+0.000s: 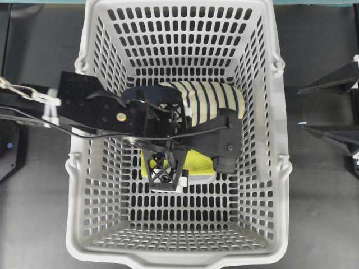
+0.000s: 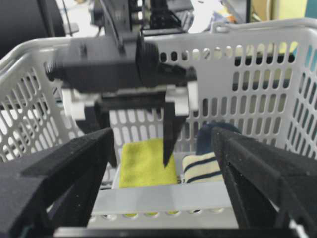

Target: Pick up the yellow cloth from the shopping basket with the left arm.

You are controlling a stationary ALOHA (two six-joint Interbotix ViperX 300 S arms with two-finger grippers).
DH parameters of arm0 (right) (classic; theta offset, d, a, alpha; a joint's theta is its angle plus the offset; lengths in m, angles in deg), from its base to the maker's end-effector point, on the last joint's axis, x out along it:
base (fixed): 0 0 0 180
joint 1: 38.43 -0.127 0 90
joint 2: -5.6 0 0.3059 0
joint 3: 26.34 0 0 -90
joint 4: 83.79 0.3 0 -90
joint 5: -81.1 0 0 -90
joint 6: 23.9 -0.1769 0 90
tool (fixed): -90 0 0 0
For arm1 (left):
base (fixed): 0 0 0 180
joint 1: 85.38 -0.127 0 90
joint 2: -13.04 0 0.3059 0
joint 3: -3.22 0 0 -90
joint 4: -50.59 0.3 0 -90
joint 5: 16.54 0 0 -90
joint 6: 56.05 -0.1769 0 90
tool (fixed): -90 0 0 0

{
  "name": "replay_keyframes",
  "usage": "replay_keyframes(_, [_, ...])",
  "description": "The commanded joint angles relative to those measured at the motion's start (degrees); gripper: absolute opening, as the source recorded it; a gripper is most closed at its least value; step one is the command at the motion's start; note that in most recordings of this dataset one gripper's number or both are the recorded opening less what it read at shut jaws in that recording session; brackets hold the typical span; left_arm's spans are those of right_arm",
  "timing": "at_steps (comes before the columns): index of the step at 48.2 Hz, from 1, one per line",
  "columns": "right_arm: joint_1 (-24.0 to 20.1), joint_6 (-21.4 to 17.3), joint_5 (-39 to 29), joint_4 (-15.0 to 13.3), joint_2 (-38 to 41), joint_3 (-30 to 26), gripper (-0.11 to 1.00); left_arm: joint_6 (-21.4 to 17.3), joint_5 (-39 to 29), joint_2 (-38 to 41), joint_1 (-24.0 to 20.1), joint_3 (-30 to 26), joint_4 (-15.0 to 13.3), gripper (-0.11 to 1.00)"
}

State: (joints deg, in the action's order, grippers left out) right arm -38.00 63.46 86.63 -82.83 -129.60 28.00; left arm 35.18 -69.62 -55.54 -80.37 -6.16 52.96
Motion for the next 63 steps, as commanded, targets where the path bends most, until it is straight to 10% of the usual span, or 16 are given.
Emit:
replay_keyframes(1, [0.09, 0.09, 0.62, 0.18, 0.26, -1.23, 0.77, 0.18, 0.70, 0.62, -0.26, 0.44, 0.26, 0.89])
replay_keyframes(22, [0.18, 0.09, 2.29, 0.18, 0.09, -0.97, 0.75, 5.80, 7.47, 1.32, 0.18, 8.17, 0.18, 0.84])
replay_keyframes(35, [0.35, 0.09, 2.46, 0.18, -0.09, -0.88, 0.75, 5.62, 7.38, -0.70, 0.53, 8.53, 0.18, 0.20])
replay_keyframes(39, [0.44, 0.00, 2.46, 0.18, -0.18, -0.88, 0.74, 5.54, 7.03, -1.85, 0.44, 8.26, 0.18, 0.17])
replay_keyframes(63, [0.35, -0.44, 2.46, 0.18, -0.35, -0.88, 0.74, 3.08, -14.41, -9.32, 0.79, -14.24, 0.18, 0.17])
